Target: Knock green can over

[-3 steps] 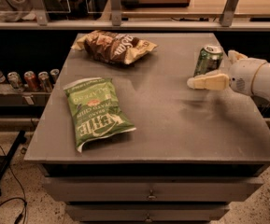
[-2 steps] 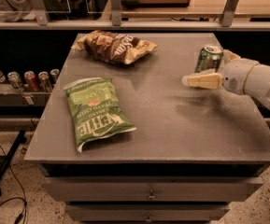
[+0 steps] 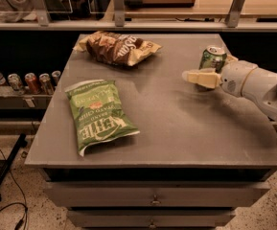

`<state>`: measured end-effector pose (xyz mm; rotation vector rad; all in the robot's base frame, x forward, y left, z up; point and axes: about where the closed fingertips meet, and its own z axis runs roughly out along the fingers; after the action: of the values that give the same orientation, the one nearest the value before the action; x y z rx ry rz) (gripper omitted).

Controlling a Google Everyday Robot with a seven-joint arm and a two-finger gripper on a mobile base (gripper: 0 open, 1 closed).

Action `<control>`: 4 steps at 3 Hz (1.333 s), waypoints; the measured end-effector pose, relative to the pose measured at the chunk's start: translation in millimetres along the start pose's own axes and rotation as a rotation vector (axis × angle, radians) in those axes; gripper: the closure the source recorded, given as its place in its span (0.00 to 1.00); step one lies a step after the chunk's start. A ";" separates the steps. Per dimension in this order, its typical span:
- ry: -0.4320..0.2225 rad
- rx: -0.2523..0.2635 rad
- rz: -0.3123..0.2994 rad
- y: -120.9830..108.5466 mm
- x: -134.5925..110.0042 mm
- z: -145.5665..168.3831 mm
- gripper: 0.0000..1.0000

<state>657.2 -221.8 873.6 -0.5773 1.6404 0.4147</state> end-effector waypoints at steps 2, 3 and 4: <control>-0.032 -0.005 0.007 -1.5 -1.0 -0.2 0.65; -0.031 -0.011 -0.005 -3.6 -4.9 -1.5 0.88; -0.039 -0.010 -0.052 -10.6 -20.2 -5.3 1.00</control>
Offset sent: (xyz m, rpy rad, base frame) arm -0.0001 -0.0086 0.0020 0.0310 -0.0288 0.0015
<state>660.9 -230.7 895.0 -0.6150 1.5831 0.3940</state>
